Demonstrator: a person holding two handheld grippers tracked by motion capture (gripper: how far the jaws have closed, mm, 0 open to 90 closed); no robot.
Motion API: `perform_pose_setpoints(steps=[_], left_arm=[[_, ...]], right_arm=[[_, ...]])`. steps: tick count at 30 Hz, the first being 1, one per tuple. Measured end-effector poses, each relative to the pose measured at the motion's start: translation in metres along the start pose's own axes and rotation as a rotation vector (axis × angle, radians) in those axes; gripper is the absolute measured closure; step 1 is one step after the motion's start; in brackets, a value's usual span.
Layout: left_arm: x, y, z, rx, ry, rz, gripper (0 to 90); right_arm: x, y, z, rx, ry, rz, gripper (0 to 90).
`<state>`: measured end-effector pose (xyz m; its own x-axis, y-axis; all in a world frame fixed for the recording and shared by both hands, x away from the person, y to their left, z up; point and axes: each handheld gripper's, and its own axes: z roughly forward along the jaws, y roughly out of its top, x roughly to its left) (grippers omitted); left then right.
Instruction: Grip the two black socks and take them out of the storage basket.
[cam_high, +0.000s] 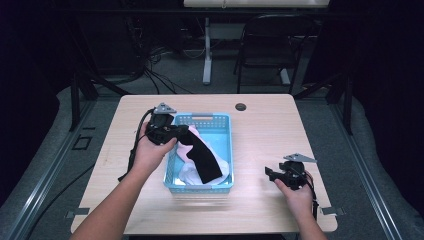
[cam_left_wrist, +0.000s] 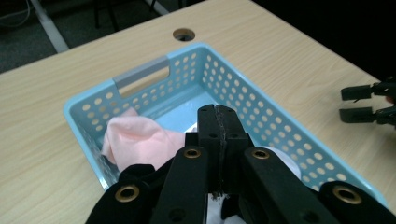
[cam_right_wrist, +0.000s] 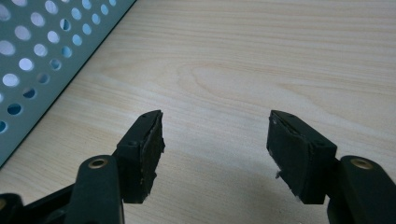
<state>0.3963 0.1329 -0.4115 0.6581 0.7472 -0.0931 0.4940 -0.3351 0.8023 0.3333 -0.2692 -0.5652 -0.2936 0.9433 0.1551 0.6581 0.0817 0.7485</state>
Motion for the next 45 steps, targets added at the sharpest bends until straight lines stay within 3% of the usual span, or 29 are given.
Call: perform_pose_setpoints(steps=[9,17,28,35,45], left_arm=[[-0.002,0.018,-0.029,-0.069,-0.007,0.016,90.0],[0.007,0.027,-0.053,-0.125,0.022,0.001,90.0],[0.021,0.041,-0.101,-0.2,0.077,-0.006,90.0],[0.032,0.038,-0.121,-0.216,0.114,-0.014,90.0],[0.063,0.011,-0.137,-0.205,0.173,-0.08,90.0]], right_arm=[[0.0,0.0,0.0,0.003,0.0,-0.003,35.8],[0.0,-0.001,0.001,0.006,0.002,0.0,35.7],[0.001,-0.001,0.002,0.011,0.001,0.001,35.8],[0.0,-0.002,0.002,0.014,0.003,0.002,35.7],[0.0,-0.002,0.002,0.015,0.002,0.003,35.8]])
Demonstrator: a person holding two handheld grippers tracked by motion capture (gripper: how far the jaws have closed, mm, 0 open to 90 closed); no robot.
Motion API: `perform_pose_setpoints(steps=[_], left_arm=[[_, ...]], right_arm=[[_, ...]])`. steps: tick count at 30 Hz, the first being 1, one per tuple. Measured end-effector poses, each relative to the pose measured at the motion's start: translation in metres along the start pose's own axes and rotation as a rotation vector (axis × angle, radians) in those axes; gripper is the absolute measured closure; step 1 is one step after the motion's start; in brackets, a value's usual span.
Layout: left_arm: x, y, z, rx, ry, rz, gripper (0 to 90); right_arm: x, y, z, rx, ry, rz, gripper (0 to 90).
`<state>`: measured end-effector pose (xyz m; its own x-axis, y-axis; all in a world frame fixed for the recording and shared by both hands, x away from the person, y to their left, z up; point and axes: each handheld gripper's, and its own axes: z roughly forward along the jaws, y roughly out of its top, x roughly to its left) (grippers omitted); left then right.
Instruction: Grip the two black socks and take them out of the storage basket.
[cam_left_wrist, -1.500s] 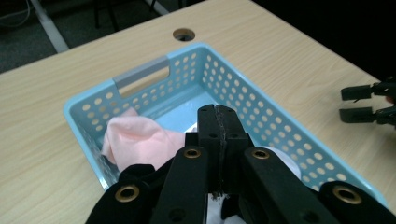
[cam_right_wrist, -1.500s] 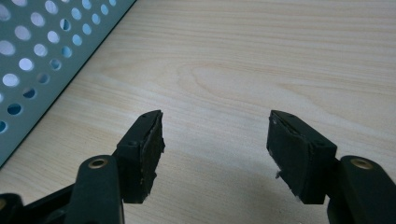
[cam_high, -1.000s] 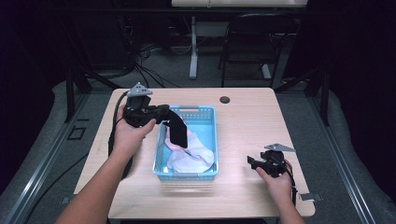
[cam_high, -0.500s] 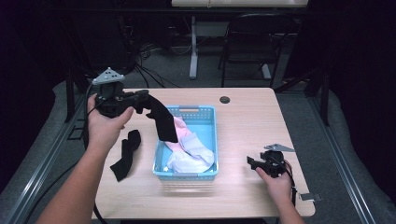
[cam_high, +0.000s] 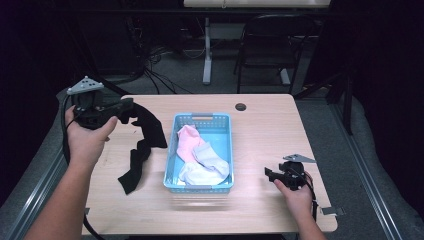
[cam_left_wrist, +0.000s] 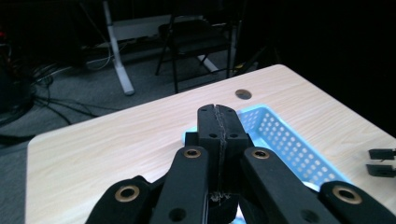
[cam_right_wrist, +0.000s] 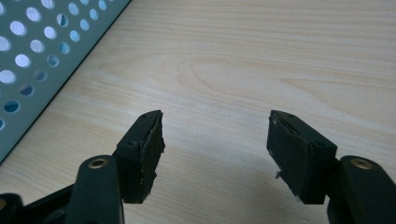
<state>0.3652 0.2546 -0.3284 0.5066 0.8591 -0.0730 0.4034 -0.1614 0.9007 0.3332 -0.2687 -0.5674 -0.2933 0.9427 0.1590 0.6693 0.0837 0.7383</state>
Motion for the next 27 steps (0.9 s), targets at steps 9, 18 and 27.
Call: perform_pose_setpoints(steps=[9,18,27], left_arm=[[0.028,-0.042,0.005,0.05,0.048,-0.065,90.0],[0.048,-0.088,0.018,0.12,0.1,-0.115,90.0],[0.056,-0.139,0.036,0.196,0.09,-0.189,90.0]], right_arm=[[0.001,0.0,0.0,0.002,-0.003,-0.001,35.7],[0.001,-0.001,0.0,0.002,-0.004,-0.002,35.7],[0.001,-0.001,0.0,0.001,-0.006,-0.002,35.7]])
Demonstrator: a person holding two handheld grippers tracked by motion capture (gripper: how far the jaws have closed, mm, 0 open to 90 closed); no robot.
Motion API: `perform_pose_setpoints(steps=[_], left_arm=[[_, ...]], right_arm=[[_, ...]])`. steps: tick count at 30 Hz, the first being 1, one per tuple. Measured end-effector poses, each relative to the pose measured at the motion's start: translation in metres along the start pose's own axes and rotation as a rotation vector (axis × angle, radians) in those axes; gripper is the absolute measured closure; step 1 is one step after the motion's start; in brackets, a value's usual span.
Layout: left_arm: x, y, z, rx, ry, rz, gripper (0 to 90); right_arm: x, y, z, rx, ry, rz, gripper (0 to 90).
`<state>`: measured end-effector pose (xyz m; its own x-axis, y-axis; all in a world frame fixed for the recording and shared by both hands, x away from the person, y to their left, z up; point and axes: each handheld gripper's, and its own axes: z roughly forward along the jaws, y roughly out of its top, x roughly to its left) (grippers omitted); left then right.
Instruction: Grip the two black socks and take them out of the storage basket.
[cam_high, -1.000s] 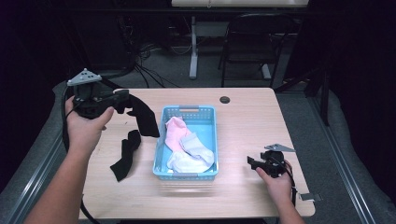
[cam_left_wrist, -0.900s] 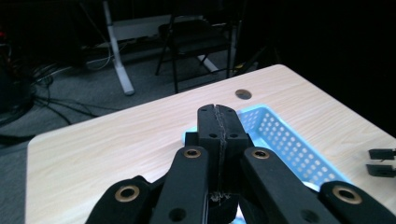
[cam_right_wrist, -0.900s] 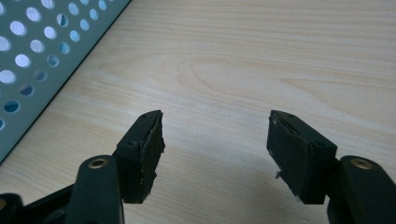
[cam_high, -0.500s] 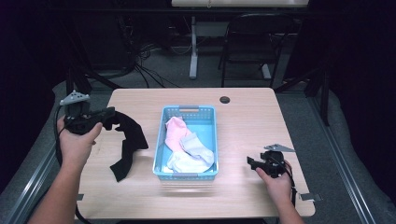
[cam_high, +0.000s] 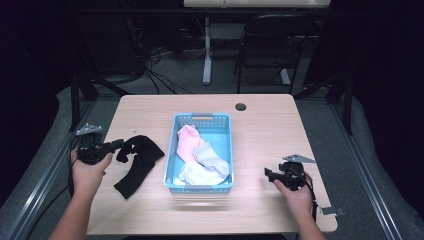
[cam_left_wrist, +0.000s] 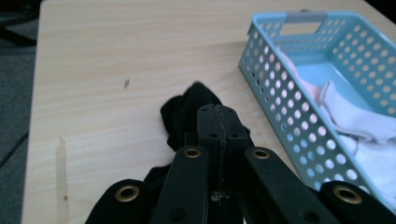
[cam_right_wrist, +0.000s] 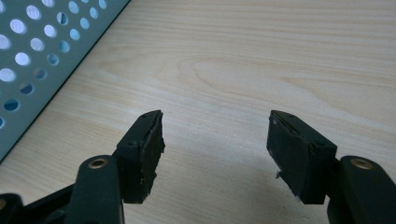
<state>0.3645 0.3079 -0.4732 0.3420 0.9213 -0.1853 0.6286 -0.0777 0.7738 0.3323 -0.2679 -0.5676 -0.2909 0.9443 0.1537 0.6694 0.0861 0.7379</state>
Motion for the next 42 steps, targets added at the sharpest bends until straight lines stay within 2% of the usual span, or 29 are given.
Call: perform_pose_setpoints(steps=[1,8,18,26,37,39,40,42], left_arm=[[0.0,0.0,0.0,0.0,0.0,0.0,90.0],[0.005,-0.036,0.027,0.084,-0.004,-0.042,90.0],[0.009,-0.056,0.042,0.123,-0.006,-0.078,89.8],[0.011,-0.054,0.034,0.077,0.006,-0.084,87.0],[0.008,-0.043,0.018,0.016,0.001,-0.076,66.9],[0.005,-0.041,0.015,0.002,-0.004,-0.074,63.9],[0.001,-0.039,0.012,-0.013,-0.011,-0.068,58.2],[-0.002,-0.039,0.011,-0.021,-0.012,-0.066,56.2]], right_arm=[[0.0,0.0,0.0,0.0,0.0,0.0,35.7],[0.0,0.0,0.0,-0.001,0.0,0.001,35.7],[0.0,0.0,0.0,0.001,0.002,-0.001,35.8],[0.001,0.0,0.001,0.001,0.003,0.0,35.7],[0.001,-0.001,0.002,0.005,-0.001,0.0,35.7],[0.001,-0.001,0.002,0.006,0.0,0.0,35.7],[0.001,-0.001,0.002,0.006,0.0,0.0,35.7],[0.001,-0.001,0.002,0.006,-0.002,0.0,35.7]])
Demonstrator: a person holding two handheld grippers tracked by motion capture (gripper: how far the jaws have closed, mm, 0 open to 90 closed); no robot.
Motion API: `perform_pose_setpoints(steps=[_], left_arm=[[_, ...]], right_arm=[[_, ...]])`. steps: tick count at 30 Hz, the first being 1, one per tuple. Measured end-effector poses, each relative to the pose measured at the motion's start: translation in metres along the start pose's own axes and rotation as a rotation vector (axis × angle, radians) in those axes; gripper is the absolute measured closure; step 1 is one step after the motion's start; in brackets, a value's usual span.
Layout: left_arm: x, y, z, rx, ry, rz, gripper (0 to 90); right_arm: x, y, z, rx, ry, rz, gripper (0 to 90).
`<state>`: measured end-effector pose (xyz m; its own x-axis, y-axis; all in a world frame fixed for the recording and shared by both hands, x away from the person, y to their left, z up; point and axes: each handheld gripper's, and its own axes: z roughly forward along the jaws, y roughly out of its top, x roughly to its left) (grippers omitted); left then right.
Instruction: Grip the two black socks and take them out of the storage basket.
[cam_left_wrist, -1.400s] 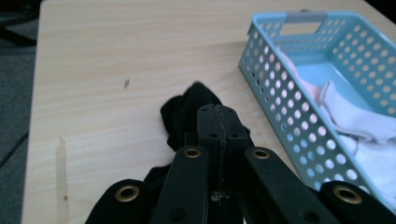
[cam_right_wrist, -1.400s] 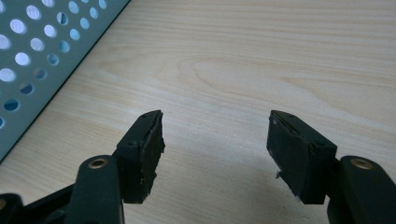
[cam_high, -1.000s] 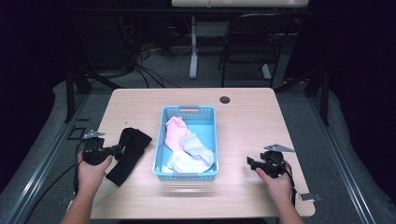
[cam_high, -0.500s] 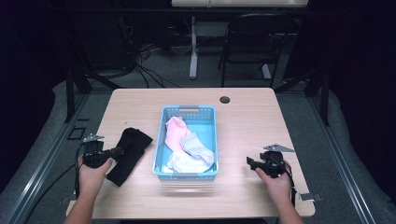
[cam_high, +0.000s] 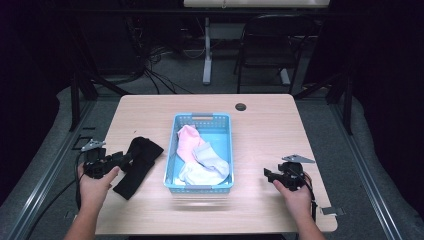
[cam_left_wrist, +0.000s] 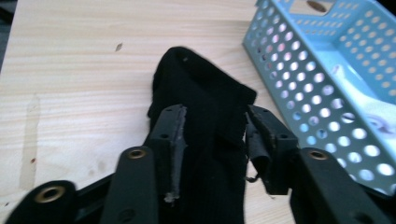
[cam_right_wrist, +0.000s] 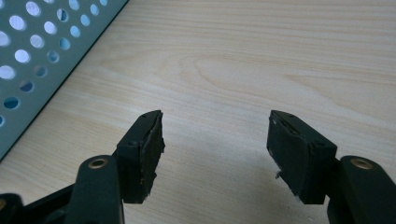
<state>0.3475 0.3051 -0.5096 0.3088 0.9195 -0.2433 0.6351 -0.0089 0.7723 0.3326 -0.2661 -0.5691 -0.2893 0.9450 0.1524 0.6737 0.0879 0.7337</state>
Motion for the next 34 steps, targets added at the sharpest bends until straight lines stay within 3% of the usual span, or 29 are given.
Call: perform_pose_setpoints(steps=[2,9,17,24,30,34], left_arm=[[-0.008,0.0,-0.003,-0.018,-0.02,0.017,51.4],[-0.025,-0.006,-0.005,-0.018,-0.061,0.079,48.5],[-0.037,-0.033,-0.003,0.029,-0.078,0.147,47.9],[-0.031,-0.054,0.002,0.051,-0.062,0.141,46.8],[-0.029,-0.057,0.006,0.067,-0.07,0.131,47.1],[-0.028,-0.058,0.007,0.064,-0.051,0.14,47.0]], right_arm=[[0.0,0.0,0.0,0.002,0.002,-0.002,35.8],[-0.001,0.0,-0.001,-0.003,0.004,0.0,35.7],[-0.001,0.0,-0.002,0.0,0.002,-0.003,35.8],[-0.001,0.0,-0.001,-0.003,0.003,-0.002,35.7],[-0.001,0.0,-0.001,-0.001,0.003,0.002,35.7],[-0.001,0.0,0.0,-0.004,0.001,0.001,35.7]])
